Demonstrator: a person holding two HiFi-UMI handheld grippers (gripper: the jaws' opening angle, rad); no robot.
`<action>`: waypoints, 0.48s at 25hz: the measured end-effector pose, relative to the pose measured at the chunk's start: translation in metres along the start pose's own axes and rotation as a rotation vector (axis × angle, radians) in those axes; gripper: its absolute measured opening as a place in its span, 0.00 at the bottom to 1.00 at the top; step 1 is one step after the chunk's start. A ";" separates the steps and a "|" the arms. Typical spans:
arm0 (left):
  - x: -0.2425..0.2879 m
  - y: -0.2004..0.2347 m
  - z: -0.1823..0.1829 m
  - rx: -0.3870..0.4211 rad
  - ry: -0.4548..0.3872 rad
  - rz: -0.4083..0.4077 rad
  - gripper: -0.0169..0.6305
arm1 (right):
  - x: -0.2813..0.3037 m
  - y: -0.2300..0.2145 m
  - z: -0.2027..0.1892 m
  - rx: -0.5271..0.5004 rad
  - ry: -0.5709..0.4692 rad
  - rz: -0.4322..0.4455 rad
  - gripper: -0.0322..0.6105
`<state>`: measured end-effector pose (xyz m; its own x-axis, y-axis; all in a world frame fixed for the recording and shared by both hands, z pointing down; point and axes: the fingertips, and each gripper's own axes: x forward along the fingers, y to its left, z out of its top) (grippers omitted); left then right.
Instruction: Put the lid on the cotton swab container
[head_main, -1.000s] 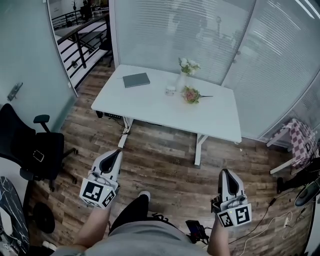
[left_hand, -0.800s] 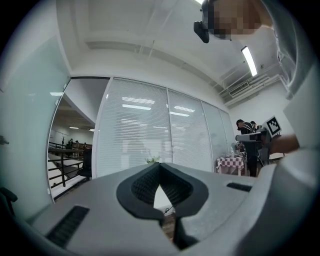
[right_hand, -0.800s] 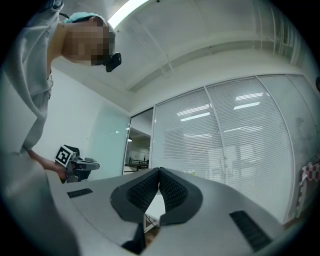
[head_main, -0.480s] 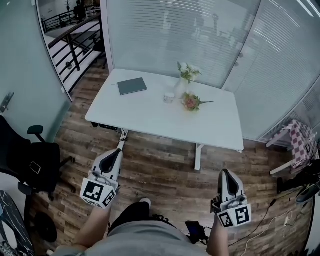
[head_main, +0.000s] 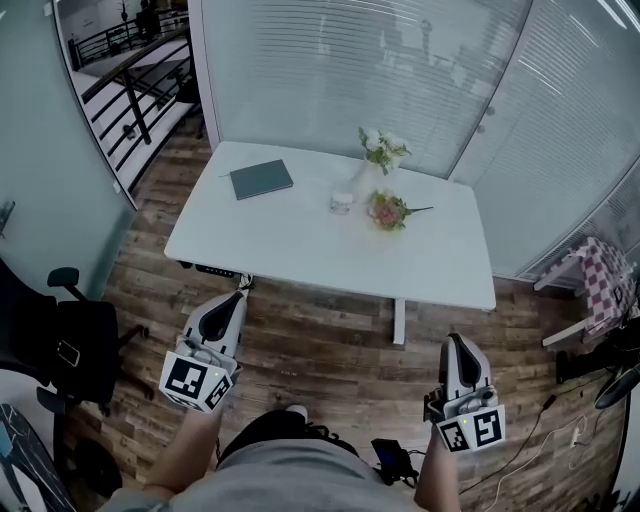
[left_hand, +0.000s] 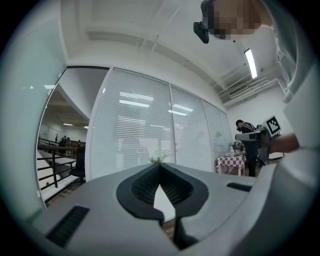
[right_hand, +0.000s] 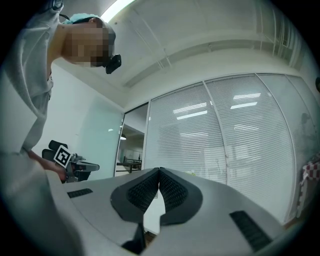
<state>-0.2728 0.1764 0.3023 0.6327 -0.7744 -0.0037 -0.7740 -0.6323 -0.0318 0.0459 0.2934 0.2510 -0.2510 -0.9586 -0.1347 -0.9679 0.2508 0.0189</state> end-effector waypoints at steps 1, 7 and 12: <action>0.002 0.004 -0.001 0.001 0.000 -0.001 0.04 | 0.004 0.001 0.001 -0.005 -0.006 -0.001 0.09; 0.010 0.023 -0.006 -0.004 0.005 0.005 0.04 | 0.027 0.003 -0.004 -0.010 0.001 0.010 0.09; 0.015 0.030 -0.009 -0.012 0.014 0.002 0.04 | 0.041 0.001 -0.001 -0.017 0.006 0.015 0.09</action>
<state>-0.2862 0.1457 0.3105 0.6310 -0.7757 0.0100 -0.7755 -0.6311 -0.0194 0.0348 0.2545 0.2466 -0.2660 -0.9554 -0.1282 -0.9640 0.2632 0.0382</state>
